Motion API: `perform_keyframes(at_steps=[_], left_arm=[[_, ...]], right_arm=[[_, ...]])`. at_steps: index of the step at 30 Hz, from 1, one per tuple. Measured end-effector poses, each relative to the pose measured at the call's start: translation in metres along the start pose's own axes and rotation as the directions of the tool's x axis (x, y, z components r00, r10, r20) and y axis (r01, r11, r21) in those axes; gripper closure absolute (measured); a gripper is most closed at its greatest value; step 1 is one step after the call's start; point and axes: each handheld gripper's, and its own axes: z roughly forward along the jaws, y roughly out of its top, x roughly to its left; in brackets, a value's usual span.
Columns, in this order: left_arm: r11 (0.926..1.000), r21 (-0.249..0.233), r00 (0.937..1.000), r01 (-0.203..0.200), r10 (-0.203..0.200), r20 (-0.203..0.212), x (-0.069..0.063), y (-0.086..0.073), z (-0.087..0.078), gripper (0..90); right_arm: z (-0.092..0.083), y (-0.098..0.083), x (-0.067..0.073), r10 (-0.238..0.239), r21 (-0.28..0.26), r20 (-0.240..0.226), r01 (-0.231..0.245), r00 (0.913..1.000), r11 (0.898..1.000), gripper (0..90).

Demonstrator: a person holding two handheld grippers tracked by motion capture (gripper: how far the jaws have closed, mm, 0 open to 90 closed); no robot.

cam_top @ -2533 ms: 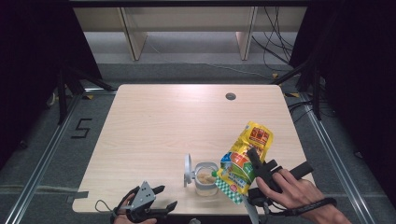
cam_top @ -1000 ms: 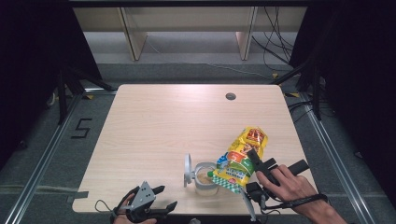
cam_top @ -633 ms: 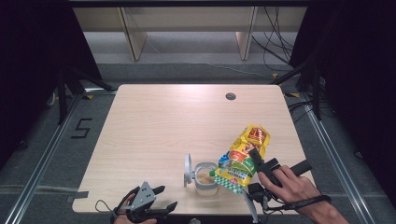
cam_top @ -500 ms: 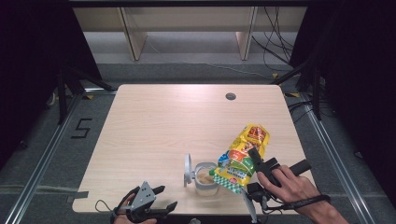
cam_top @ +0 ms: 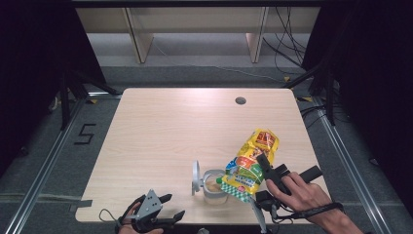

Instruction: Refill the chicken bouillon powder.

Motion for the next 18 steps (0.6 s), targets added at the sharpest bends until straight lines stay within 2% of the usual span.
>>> perform_keyframes(at_steps=[2, 10, 13, 15, 16, 17, 18], left_arm=[[0.9999, 0.003, 0.9999, -0.015, 0.015, -0.006, 0.0013, 0.0003, -0.0001, 30.8], [1.0000, -0.002, 1.0000, -0.002, 0.002, -0.002, 0.0002, -0.0001, 0.0000, 30.8], [1.0000, -0.001, 1.0000, -0.006, 0.006, -0.003, 0.0005, 0.0000, 0.0001, 30.8], [1.0000, 0.002, 1.0000, -0.009, 0.009, -0.004, 0.0007, 0.0000, -0.0001, 30.8], [0.9999, 0.002, 0.9999, -0.014, 0.014, -0.006, 0.0013, 0.0002, -0.0001, 30.8], [0.9999, 0.002, 0.9999, -0.015, 0.015, -0.006, 0.0014, 0.0002, -0.0002, 30.8], [0.9999, 0.002, 0.9999, -0.014, 0.014, -0.005, 0.0012, 0.0001, -0.0001, 30.8]], right_arm=[[0.0001, -0.0005, 0.0003, 0.003, 0.004, 0.012, -0.003, 0.9999, 1.000, 79.5], [-0.0005, -0.0020, -0.0005, -0.002, 0.000, 0.005, 0.002, 1.0000, 1.000, 79.6], [-0.0004, -0.0024, 0.0018, 0.035, 0.011, 0.003, -0.035, 0.9994, 0.999, 79.6], [-0.0006, -0.0026, 0.0015, 0.030, 0.009, 0.009, -0.030, 0.9995, 1.000, 79.6], [-0.0001, -0.0021, -0.0013, -0.008, 0.001, 0.015, 0.008, 0.9999, 1.000, 79.6], [0.0000, -0.0019, -0.0009, 0.001, 0.001, 0.003, -0.001, 1.0000, 1.000, 79.6], [-0.0002, -0.0018, -0.0010, -0.005, 0.002, 0.013, 0.005, 0.9999, 1.000, 79.6]])
